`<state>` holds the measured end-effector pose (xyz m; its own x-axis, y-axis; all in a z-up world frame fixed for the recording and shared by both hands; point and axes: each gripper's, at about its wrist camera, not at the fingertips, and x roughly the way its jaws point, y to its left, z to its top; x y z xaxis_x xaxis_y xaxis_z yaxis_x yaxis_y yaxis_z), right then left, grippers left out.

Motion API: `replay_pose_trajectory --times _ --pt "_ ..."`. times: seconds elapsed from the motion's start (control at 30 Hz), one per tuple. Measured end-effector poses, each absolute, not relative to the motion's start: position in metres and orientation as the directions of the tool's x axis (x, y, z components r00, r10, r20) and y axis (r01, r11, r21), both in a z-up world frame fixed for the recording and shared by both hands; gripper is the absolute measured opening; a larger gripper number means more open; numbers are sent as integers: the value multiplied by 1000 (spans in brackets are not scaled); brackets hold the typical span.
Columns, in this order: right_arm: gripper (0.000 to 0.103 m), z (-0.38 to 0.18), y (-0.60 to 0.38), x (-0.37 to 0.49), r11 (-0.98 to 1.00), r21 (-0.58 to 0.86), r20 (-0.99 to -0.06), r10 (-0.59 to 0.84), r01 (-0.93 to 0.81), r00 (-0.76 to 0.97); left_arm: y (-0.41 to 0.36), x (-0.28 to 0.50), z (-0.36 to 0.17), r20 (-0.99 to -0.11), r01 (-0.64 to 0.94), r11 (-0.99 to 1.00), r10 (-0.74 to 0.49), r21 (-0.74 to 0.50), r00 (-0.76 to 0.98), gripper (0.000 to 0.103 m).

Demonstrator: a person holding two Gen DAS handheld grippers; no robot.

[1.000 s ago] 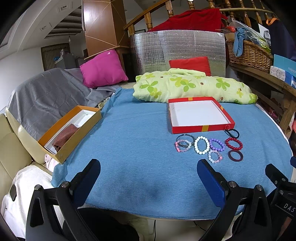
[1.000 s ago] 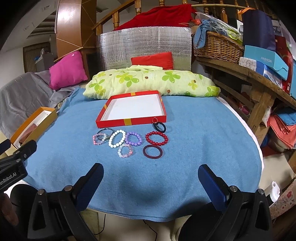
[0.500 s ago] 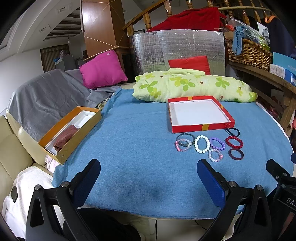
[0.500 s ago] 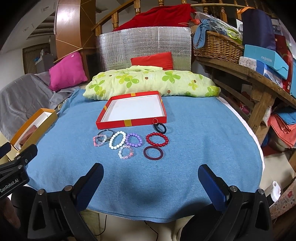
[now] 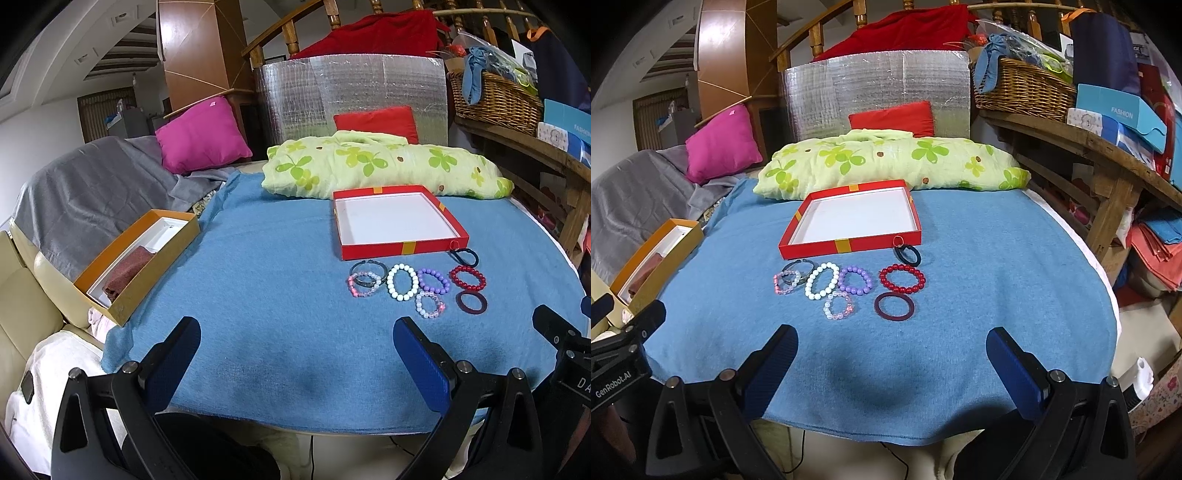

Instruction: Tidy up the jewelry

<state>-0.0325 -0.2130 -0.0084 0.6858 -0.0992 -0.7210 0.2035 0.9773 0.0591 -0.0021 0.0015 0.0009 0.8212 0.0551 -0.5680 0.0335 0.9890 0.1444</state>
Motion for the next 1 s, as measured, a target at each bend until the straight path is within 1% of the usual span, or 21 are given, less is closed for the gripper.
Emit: replay_pose_trajectory --times 0.43,0.87,1.0 --pt "103 -11 -216 -21 978 60 -727 -96 202 680 -2 6 -8 -586 38 988 57 149 808 103" --pt "103 -31 -230 1 974 69 -748 -92 214 658 -9 33 -23 -611 47 986 62 161 789 103" --pt "103 -37 -241 17 975 86 -755 -71 205 652 -10 55 -33 -647 89 986 24 142 762 103"
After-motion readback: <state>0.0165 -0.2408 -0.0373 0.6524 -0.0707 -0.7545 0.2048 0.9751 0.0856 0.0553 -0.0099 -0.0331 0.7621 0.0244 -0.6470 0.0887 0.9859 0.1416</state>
